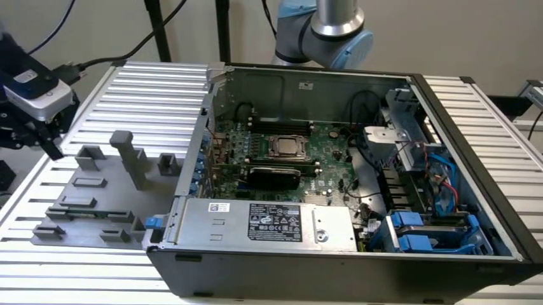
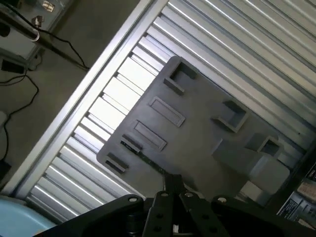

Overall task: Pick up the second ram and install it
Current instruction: 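Pick up the second ram and move it above second insertion slot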

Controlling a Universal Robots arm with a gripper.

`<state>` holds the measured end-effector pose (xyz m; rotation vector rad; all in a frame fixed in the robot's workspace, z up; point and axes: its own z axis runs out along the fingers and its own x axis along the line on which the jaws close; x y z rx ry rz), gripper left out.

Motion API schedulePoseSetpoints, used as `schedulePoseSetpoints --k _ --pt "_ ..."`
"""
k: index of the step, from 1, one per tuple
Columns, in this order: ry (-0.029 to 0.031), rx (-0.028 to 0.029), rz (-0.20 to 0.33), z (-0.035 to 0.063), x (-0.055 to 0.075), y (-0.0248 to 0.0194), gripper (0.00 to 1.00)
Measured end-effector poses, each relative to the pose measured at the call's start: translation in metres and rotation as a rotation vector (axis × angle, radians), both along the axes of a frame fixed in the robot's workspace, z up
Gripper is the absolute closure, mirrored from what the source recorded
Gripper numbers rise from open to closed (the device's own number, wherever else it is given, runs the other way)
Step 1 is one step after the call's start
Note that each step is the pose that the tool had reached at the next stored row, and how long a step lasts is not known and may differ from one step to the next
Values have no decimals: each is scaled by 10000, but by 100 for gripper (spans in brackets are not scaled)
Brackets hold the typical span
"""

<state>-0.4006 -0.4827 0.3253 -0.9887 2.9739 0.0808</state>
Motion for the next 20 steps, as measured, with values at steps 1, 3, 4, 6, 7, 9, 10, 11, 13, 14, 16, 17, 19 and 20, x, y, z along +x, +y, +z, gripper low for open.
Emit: schedulePoseSetpoints --k 1,3,4,6,7,9,10,11,13,14,16,17,19,20 --pt "-1 -1 179 -6 0 0 89" --pt "-5 0 540 -18 0 0 89" --pt "-7 0 719 -25 0 0 89" --pt "-12 0 1095 -38 0 0 89" --pt "-15 0 1275 -45 0 0 89" --pt "-21 0 1634 -57 0 0 89" --pt "-25 0 1816 -64 0 0 89" --pt "-28 0 1994 -70 0 0 89" --pt "-34 -1 2365 -82 0 0 89" --pt "-37 -1 2539 -89 0 0 89" --pt "-44 -1 2909 -101 0 0 89" --pt "-47 -2 3085 -107 0 0 89" --pt "-55 -1 3450 -120 0 0 89" --pt "-60 -1 3635 -127 0 0 89"
